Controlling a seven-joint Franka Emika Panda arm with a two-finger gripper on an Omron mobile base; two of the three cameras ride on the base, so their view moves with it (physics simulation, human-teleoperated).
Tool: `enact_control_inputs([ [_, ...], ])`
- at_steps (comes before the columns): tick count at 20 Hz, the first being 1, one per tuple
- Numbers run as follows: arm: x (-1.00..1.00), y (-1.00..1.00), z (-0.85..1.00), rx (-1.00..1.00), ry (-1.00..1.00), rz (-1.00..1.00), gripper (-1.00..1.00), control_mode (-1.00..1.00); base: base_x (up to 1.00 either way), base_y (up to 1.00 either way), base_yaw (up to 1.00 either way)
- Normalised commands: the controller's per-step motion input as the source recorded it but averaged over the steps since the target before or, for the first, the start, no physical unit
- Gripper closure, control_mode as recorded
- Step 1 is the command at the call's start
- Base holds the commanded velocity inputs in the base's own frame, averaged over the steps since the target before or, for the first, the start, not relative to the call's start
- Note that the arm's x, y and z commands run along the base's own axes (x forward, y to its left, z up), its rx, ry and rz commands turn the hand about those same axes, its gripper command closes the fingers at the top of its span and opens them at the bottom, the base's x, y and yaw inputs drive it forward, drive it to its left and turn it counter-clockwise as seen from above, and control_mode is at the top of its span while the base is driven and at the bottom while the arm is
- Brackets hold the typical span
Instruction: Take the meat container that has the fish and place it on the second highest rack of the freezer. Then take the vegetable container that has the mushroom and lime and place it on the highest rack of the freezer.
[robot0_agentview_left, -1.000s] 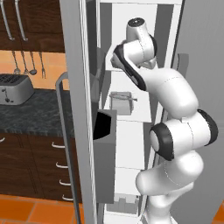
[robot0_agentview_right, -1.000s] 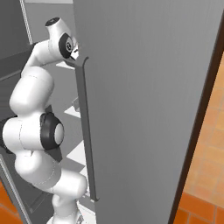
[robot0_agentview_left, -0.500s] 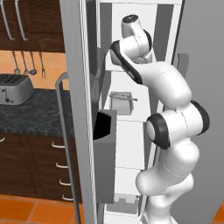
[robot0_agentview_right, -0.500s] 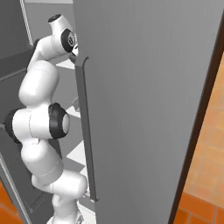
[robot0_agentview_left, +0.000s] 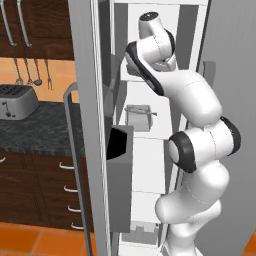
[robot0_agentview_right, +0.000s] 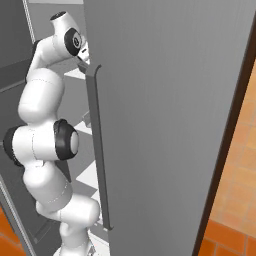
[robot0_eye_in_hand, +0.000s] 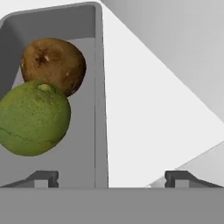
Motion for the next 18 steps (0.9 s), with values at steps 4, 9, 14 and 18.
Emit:
enact_control_inputs([
  [4, -0.70, -0.01, 0.00, 0.00, -0.14, 0.00, -1.00, -1.00, 0.00, 0.00, 0.00],
  [9, -0.57, -0.11, 0.00, 0.00, -0.13, 0.00, -1.00, -1.00, 0.00, 0.00, 0.00],
  [14, -0.56, -0.12, 0.15, 0.00, -0.07, 0.00, -1.00, -1.00, 0.00, 0.00, 0.00],
  [18, -0.56, 0.00, 0.33, 0.00, 0.00, 0.06, -1.00, -1.00, 0.00, 0.00, 0.00],
])
